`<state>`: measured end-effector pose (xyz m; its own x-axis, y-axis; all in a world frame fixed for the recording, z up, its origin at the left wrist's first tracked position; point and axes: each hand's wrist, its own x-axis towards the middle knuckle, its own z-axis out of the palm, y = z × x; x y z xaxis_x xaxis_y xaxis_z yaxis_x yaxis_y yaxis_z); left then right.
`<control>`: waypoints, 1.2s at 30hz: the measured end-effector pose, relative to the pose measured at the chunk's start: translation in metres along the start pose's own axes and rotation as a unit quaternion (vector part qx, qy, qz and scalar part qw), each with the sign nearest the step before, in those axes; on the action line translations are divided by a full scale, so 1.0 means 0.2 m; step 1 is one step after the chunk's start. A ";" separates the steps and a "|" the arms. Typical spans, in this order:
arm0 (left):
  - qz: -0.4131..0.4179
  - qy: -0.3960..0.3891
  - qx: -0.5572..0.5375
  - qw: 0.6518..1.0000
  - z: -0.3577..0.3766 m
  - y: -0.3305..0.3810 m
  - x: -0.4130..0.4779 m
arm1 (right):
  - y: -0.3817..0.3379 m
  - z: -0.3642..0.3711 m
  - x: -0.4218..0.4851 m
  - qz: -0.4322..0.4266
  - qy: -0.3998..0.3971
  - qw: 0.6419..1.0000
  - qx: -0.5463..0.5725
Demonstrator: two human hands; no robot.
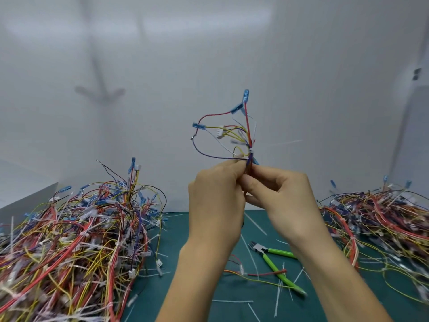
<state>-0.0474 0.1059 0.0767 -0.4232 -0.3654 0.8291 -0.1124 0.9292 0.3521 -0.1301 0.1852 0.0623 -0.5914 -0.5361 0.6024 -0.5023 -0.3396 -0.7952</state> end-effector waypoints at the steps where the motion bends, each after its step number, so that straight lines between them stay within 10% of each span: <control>1: -0.005 -0.018 -0.010 1.000 0.00 0.00 0.00 | 0.00 -0.01 0.00 0.001 0.001 1.000 -0.011; 9: -0.176 -0.120 -0.385 0.898 -0.12 -0.09 0.04 | -0.01 -0.08 0.02 0.001 0.062 0.998 0.003; 16: -0.265 -0.006 -0.409 0.873 -0.14 -0.22 0.05 | -0.04 -0.10 0.03 -0.001 0.118 0.990 0.074; 24: -0.202 -0.301 -0.254 0.897 -0.02 -0.30 0.00 | -0.04 -0.11 0.03 0.013 0.120 0.983 0.141; 36: -0.210 -0.247 -0.341 0.882 -0.12 -0.32 0.02 | -0.01 -0.16 0.06 0.061 0.122 0.966 0.219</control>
<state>-0.0207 0.0435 0.0671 -0.8321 -0.4446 0.3315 0.1424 0.4064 0.9025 -0.1561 0.2050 0.0731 -0.7871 -0.4135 0.4577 -0.1354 -0.6080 -0.7823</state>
